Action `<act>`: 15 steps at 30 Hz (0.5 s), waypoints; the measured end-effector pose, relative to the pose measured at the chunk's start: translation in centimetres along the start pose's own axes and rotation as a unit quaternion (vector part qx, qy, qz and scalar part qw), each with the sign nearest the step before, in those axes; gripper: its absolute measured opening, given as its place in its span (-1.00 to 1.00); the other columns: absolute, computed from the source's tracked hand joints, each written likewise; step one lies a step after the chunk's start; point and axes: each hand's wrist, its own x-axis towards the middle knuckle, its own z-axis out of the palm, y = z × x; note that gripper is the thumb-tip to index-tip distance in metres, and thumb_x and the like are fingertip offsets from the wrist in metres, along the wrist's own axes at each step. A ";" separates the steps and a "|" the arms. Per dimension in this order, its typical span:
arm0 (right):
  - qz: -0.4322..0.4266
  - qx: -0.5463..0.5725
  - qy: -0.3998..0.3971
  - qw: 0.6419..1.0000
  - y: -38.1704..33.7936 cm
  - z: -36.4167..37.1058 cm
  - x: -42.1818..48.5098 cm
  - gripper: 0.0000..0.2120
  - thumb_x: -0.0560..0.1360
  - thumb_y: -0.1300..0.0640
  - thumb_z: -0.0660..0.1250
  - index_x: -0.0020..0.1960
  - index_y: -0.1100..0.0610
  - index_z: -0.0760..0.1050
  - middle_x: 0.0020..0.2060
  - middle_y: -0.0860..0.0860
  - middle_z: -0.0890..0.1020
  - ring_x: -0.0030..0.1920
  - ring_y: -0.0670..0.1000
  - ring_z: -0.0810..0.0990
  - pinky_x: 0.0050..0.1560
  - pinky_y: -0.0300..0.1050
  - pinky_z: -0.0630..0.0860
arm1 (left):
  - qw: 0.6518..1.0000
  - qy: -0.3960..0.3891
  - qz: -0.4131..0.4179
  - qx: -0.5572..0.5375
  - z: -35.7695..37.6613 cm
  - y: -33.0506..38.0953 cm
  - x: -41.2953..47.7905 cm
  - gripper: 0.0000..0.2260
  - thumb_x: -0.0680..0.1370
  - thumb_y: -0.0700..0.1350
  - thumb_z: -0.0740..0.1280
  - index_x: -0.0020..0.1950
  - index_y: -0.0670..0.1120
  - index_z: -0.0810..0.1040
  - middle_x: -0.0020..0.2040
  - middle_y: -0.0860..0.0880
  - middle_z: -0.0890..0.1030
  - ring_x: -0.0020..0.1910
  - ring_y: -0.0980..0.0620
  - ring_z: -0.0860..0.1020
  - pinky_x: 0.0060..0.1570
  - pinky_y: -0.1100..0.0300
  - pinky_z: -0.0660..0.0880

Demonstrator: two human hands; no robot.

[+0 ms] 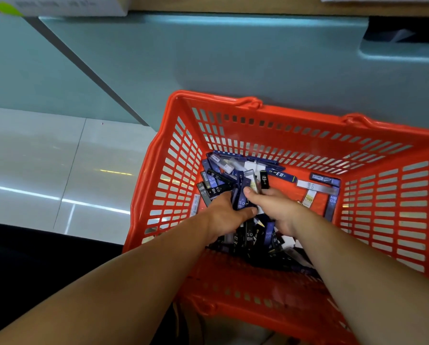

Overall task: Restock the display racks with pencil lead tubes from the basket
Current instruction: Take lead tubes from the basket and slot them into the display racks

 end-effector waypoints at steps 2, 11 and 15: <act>0.005 0.006 -0.001 1.000 0.0 0.1 -0.2 -0.34 0.51 -0.30 0.40 0.47 0.03 0.42 0.38 -0.02 0.47 0.40 0.16 0.40 0.35 0.13 0.30 | 1.000 0.010 0.004 -0.002 -0.1 0.2 -0.2 -0.60 0.56 0.09 0.48 0.34 0.00 0.51 0.08 0.10 0.64 0.02 0.11 0.62 0.02 0.21 0.56; 0.014 0.074 0.045 0.996 0.9 -2.2 -0.5 -0.46 0.60 -0.19 0.35 0.46 0.07 0.36 0.52 0.12 0.39 0.57 0.20 0.27 0.52 0.20 0.19 | 0.998 0.051 -0.007 -0.047 -2.1 -0.6 -0.7 -0.82 0.54 0.06 0.52 0.10 0.05 0.67 0.02 0.09 0.72 0.04 0.08 0.67 0.04 0.18 0.55; -0.011 0.096 0.064 0.993 1.1 -2.7 -0.6 -0.38 0.61 -0.08 0.39 0.54 0.14 0.28 0.55 0.10 0.35 0.56 0.18 0.27 0.52 0.14 0.19 | 0.996 0.054 0.000 -0.065 -1.8 -0.3 -1.0 -0.83 0.54 0.05 0.52 0.08 0.03 0.68 -0.03 0.07 0.74 -0.08 0.11 0.70 -0.19 0.26 0.57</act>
